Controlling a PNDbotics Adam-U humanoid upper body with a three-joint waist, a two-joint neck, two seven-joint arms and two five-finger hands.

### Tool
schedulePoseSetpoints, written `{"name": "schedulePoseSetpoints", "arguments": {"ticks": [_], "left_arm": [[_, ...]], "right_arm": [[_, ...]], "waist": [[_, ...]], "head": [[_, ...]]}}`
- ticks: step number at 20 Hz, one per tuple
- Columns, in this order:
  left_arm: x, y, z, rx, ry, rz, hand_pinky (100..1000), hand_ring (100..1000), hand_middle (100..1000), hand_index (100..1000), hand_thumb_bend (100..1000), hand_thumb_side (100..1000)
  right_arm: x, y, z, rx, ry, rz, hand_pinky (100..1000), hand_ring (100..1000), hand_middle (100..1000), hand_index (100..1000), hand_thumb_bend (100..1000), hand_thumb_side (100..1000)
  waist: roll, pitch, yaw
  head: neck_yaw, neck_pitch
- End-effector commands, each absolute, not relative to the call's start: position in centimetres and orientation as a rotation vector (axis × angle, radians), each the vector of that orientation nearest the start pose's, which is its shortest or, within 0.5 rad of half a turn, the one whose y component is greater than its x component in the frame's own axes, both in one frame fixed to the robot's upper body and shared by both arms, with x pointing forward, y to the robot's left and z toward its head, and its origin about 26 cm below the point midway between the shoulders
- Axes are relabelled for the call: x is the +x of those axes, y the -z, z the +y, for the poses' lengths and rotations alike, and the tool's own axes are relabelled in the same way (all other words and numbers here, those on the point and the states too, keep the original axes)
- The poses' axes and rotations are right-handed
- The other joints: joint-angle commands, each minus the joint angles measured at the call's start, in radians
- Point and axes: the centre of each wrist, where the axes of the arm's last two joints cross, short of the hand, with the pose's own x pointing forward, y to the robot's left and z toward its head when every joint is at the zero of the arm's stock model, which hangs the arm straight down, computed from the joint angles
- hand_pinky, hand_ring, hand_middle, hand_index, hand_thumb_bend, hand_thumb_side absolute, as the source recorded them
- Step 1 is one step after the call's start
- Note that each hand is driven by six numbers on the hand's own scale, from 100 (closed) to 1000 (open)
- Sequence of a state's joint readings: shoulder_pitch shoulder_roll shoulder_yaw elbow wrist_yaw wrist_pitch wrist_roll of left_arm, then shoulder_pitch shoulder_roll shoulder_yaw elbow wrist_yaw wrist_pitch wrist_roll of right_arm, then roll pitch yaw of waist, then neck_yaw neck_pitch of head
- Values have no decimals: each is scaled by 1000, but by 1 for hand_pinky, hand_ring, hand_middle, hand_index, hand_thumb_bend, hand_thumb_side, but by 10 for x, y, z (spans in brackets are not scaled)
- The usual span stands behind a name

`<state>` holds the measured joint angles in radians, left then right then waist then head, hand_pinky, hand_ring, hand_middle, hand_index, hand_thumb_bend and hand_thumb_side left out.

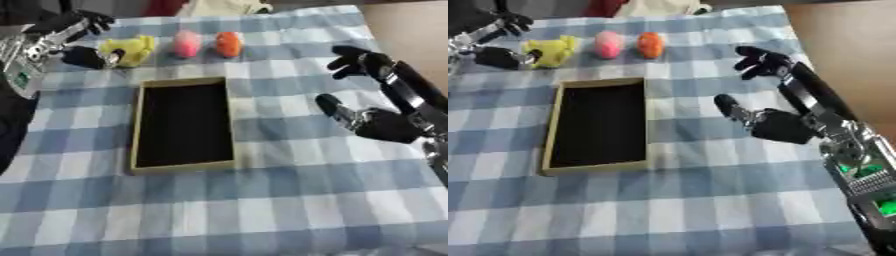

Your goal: Pick up objects on the table and place them in the box.

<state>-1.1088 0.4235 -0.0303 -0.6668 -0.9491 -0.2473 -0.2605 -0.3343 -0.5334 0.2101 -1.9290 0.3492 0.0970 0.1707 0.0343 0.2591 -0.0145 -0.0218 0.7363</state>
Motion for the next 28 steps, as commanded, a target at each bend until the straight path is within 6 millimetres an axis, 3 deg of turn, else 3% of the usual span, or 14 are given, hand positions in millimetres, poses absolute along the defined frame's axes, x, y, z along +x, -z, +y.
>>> {"name": "schedulePoseSetpoints", "arguments": {"ticks": [1,7,14,21,23,25,27,28], "left_arm": [[506,-228,295,1000,1334,-1492,848,825,813,938,312,459],[507,-226,292,1135,1341,-1488,834,828,816,928,365,410],[507,-219,292,1220,1335,-1483,827,827,816,924,357,369],[507,-212,293,1297,1306,-1504,784,801,798,907,264,292],[507,-209,293,1313,1309,-1511,749,769,762,872,226,251],[507,-207,293,1333,1311,-1526,686,679,657,795,100,154],[506,-208,293,1366,1303,-1555,633,595,564,731,100,106],[506,-208,294,1381,1295,-1572,633,595,564,731,100,106]], "right_arm": [[309,-195,-247,-482,-1052,-1965,873,771,772,966,378,679],[309,-195,-245,-470,-1054,-1970,872,771,771,966,371,682],[310,-197,-243,-463,-1057,-1977,872,771,771,966,361,683],[311,-198,-241,-456,-1056,-1986,872,770,769,965,354,689],[311,-199,-241,-452,-1055,-1989,872,770,769,966,350,691],[311,-199,-240,-450,-1053,-1991,872,770,769,966,346,692],[311,-199,-240,-450,-1051,-1991,872,770,769,966,343,692],[311,-199,-241,-451,-1049,-1990,872,770,769,966,343,692]], "waist": [[-2,-12,-4],[-2,4,-14],[-3,23,-17],[-6,44,-26],[-7,49,-27],[-9,52,-28],[-10,53,-29],[-10,53,-29]], "head": [[5,-13],[9,-18],[13,-25],[18,-31],[20,-33],[20,-33],[20,-32],[21,-32]]}}
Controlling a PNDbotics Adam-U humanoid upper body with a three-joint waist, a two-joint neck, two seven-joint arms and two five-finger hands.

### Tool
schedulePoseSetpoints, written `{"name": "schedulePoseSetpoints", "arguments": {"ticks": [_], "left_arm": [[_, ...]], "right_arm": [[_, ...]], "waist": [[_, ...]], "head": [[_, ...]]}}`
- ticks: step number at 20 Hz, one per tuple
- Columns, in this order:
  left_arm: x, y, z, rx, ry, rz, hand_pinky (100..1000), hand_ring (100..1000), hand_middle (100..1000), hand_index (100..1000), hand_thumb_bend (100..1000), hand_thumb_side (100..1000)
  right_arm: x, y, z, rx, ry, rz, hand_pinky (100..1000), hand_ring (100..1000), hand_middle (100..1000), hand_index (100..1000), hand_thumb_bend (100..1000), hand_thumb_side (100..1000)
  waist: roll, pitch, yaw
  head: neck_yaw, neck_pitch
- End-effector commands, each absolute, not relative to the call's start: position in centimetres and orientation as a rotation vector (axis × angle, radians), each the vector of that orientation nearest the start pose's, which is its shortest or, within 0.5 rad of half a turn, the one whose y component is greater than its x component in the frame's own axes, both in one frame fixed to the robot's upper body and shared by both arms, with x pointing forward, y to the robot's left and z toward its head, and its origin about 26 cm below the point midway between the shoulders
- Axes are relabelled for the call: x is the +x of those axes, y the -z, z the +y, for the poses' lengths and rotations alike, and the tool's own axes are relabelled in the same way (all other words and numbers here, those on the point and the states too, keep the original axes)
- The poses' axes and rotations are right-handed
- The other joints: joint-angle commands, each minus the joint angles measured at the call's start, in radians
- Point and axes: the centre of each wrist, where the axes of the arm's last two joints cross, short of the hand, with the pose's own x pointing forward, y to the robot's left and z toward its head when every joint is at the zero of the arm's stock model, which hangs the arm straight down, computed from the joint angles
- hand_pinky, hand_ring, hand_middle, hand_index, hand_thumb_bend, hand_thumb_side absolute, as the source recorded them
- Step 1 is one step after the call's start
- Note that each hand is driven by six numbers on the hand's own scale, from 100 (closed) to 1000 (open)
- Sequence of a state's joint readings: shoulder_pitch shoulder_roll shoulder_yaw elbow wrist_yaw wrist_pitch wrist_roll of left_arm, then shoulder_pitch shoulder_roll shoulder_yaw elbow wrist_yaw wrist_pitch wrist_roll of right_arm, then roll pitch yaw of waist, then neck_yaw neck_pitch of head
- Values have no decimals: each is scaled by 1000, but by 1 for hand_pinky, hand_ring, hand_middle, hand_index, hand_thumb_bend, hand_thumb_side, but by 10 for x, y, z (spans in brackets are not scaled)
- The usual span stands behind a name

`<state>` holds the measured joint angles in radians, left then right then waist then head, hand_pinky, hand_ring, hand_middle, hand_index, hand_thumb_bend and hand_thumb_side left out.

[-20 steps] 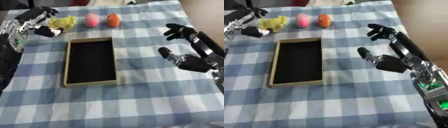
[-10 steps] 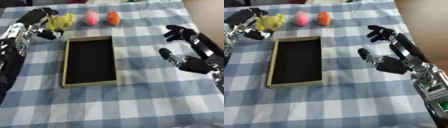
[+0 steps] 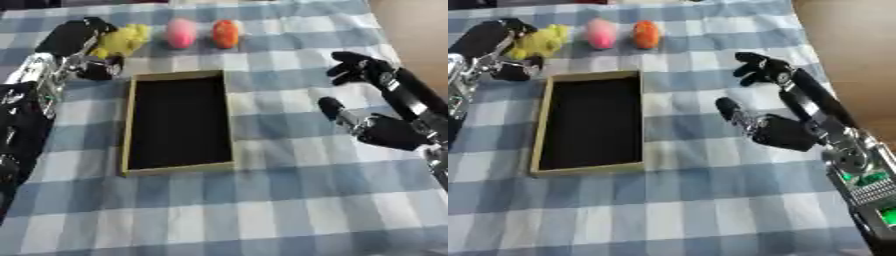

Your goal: Pick up objects on the table and place them in the box.

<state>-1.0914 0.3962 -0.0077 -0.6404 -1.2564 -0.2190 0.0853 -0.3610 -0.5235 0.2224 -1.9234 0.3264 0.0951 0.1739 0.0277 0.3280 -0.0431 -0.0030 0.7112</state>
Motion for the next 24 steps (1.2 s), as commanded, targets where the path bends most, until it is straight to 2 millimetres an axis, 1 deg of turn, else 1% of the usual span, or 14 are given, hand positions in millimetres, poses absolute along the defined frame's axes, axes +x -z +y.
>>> {"name": "schedulePoseSetpoints", "arguments": {"ticks": [1,3,6,11,14,17,21,24], "left_arm": [[506,-209,294,1395,1281,-1597,593,542,504,685,100,101],[506,-213,295,1414,1248,-1659,576,516,471,654,100,119],[504,-222,296,1397,1242,-1738,585,518,471,659,100,146],[495,-257,293,1277,1332,-1855,602,524,477,669,100,199],[483,-277,291,1167,1436,-1921,607,526,479,672,100,211],[465,-293,286,1064,1546,-1977,615,533,486,679,100,220],[441,-300,278,911,1654,-1985,631,538,492,692,100,272],[430,-300,267,790,1717,-1958,640,542,496,699,100,298]], "right_arm": [[311,-198,-241,-450,-1048,-1989,872,770,769,966,341,694],[311,-197,-241,-449,-1045,-1987,872,770,769,966,338,695],[311,-195,-242,-450,-1042,-1980,872,770,769,966,334,695],[311,-191,-245,-458,-1034,-1964,873,771,769,966,322,694],[311,-189,-247,-463,-1026,-1954,873,771,769,967,310,698],[310,-186,-250,-468,-1019,-1944,873,771,768,967,307,698],[310,-184,-252,-475,-1017,-1936,873,771,768,967,301,698],[310,-183,-252,-476,-1016,-1934,873,771,768,967,298,698]], "waist": [[-4,-17,1],[-4,-19,3],[-4,-27,12],[-2,-47,38],[0,-58,55],[1,-66,72],[3,-72,86],[5,-74,90]], "head": [[2,-7],[1,-5],[-2,-1],[-13,10],[-22,14],[-33,15],[-40,13],[-43,11]]}}
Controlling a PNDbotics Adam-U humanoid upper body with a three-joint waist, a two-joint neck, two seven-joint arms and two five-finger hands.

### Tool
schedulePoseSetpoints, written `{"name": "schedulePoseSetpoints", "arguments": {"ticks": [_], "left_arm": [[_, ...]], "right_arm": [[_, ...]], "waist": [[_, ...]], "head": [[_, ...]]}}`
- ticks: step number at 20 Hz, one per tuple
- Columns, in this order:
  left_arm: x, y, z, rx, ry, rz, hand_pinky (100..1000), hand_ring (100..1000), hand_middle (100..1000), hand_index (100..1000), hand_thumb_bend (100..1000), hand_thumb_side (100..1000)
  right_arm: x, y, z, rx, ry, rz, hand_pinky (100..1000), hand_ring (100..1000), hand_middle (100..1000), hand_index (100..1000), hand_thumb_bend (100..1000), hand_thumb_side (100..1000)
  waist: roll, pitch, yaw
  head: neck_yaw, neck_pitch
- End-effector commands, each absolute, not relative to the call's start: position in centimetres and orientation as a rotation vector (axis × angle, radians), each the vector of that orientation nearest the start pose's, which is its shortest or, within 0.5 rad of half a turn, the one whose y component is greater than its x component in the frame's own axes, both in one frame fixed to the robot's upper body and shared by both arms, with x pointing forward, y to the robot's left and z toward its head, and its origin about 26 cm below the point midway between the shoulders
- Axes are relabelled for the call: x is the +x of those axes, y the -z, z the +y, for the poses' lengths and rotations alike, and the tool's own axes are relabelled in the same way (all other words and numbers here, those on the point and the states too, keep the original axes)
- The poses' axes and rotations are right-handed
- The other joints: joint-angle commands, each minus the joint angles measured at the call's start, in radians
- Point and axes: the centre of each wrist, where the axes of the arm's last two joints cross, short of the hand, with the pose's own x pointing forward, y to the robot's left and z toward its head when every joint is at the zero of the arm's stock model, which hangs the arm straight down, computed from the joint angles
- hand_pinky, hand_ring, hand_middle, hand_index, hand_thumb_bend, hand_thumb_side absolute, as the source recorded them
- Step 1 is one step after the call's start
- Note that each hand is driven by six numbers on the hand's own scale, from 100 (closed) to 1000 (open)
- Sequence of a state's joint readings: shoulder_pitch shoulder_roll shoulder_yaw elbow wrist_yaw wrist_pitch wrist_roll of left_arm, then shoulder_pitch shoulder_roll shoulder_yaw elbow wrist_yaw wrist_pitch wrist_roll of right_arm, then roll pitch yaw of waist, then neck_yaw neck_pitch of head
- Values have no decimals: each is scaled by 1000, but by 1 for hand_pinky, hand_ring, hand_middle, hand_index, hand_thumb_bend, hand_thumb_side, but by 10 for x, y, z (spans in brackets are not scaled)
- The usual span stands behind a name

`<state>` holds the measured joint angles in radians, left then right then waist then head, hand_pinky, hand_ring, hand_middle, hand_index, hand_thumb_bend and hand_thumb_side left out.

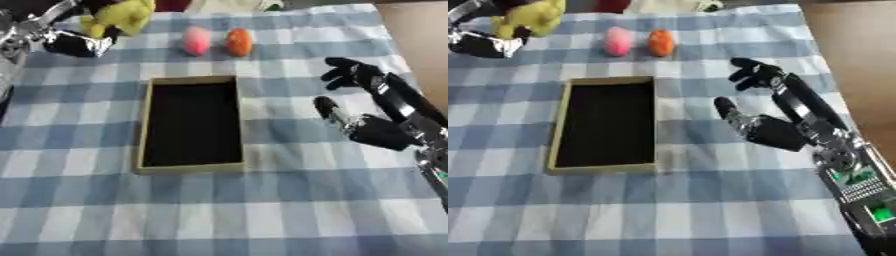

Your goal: Pick up objects on the table and place them in the box.

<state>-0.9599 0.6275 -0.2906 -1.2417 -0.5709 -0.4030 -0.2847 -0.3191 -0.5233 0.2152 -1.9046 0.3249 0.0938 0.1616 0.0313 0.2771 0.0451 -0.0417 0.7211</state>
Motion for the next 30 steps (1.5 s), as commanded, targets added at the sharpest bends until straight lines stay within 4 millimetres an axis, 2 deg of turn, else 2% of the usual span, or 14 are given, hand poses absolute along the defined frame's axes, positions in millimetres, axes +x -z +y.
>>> {"name": "schedulePoseSetpoints", "arguments": {"ticks": [1,5,11,14,19,22,24,25,26,30], "left_arm": [[427,-298,263,-993,-2287,2552,643,545,498,702,100,306],[426,-286,250,-895,-2447,2499,653,553,508,712,100,333],[444,-251,232,-828,-2621,2453,683,582,540,740,100,368],[453,-236,222,-845,-2635,2436,693,601,563,752,100,345],[463,-216,214,-892,-2621,2402,741,676,643,820,100,361],[465,-212,214,-919,-2607,2374,775,723,696,869,100,443],[465,-213,215,-944,-2589,2366,793,751,733,888,185,503],[465,-215,216,-959,-2575,2364,793,751,733,888,185,503],[464,-216,217,-976,-2560,2365,801,765,752,900,299,609],[462,-225,217,-1034,-2485,2369,826,801,794,917,439,730]], "right_arm": [[310,-183,-252,-476,-1017,-1933,873,771,768,967,297,698],[311,-183,-252,-476,-1016,-1933,873,771,768,967,293,699],[311,-183,-251,-472,-1013,-1936,873,771,767,967,284,698],[311,-184,-250,-467,-1010,-1941,873,771,767,967,280,700],[311,-184,-249,-463,-1007,-1943,873,771,767,967,278,701],[311,-184,-249,-462,-1005,-1943,873,771,767,967,277,701],[311,-184,-250,-463,-1004,-1943,873,771,767,967,275,701],[311,-184,-250,-463,-1003,-1943,873,771,767,967,275,701],[311,-183,-250,-463,-1004,-1942,873,771,767,967,273,700],[311,-184,-250,-463,-1005,-1943,873,771,767,967,271,702]], "waist": [[2,-23,2],[4,-23,-3],[1,-19,-8],[-1,-17,-11],[-4,-15,-23],[-5,-14,-21],[-5,-14,-19],[-5,-14,-18],[-5,-15,-17],[-5,-17,-18]], "head": [[-5,0],[-5,-3],[-7,-6],[-5,-8],[-4,-12],[-5,-13],[-6,-13],[-6,-13],[-6,-13],[-6,-13]]}}
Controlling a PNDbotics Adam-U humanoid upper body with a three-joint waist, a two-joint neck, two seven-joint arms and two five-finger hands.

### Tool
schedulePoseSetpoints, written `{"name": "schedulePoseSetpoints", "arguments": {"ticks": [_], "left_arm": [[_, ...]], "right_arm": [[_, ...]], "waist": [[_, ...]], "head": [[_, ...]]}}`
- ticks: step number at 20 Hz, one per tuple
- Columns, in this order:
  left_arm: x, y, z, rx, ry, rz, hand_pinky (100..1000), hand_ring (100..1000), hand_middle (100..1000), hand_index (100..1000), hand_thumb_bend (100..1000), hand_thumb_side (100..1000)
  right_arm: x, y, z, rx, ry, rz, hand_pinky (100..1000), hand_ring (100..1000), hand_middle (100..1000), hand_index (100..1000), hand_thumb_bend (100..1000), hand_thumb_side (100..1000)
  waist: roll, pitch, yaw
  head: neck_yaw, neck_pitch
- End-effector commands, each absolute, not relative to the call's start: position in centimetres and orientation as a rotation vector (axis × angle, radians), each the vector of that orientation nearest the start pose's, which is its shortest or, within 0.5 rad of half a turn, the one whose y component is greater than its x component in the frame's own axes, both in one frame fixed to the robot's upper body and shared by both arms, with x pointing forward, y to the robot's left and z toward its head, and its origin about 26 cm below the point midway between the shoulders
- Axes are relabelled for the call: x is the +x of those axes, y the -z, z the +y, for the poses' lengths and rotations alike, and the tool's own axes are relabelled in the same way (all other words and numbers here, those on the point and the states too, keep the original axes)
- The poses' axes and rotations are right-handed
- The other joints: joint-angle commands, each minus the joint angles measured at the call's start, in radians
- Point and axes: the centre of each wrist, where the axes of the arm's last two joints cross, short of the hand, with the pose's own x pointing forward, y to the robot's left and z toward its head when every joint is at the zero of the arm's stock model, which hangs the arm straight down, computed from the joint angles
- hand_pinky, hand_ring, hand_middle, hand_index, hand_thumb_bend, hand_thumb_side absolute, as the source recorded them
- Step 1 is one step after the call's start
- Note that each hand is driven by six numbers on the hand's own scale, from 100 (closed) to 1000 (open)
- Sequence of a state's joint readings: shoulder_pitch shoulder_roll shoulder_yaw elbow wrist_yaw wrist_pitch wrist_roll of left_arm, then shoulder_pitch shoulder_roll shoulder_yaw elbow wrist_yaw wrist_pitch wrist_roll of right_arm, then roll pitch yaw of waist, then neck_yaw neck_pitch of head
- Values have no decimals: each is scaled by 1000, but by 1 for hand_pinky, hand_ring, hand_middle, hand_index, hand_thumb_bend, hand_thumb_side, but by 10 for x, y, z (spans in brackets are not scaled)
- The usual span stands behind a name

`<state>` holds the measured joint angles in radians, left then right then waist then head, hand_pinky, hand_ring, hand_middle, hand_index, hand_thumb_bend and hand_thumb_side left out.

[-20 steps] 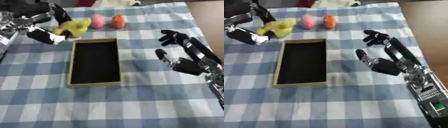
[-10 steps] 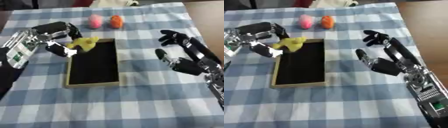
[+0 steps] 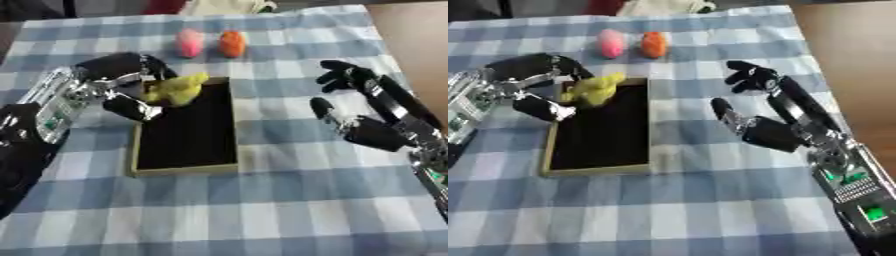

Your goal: Pick up objects on the table and place them in the box.

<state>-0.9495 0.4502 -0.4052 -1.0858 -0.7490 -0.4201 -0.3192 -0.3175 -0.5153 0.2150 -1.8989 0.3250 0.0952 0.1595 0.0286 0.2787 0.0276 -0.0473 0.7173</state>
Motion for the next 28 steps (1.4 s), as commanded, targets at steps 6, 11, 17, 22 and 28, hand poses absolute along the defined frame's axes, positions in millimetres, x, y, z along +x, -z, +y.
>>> {"name": "schedulePoseSetpoints", "arguments": {"ticks": [6,11,17,22,28], "left_arm": [[455,-241,219,-1064,-2380,2388,850,836,821,924,564,838],[443,-260,224,-1068,-2275,2448,848,824,813,925,537,846],[417,-282,244,-975,-2016,2767,849,774,762,927,280,828],[387,-286,260,-738,-1831,3031,867,755,743,942,201,837],[357,-277,267,-496,-1686,3208,882,745,732,952,170,861]], "right_arm": [[311,-184,-250,-468,-1008,-1941,873,772,768,968,271,702],[312,-186,-251,-476,-1015,-1942,873,772,769,968,268,702],[315,-211,-257,-565,-1092,-1957,877,777,779,971,278,682],[318,-251,-258,-685,-1226,-1978,881,782,798,975,300,660],[331,-291,-254,-775,-1365,-1950,886,789,814,978,340,638]], "waist": [[-1,-22,-4],[-2,-23,-4],[-14,-23,11],[-30,-25,50],[-45,-24,107]], "head": [[-2,-10],[-4,-12],[-12,-9],[-22,-7],[-38,-8]]}}
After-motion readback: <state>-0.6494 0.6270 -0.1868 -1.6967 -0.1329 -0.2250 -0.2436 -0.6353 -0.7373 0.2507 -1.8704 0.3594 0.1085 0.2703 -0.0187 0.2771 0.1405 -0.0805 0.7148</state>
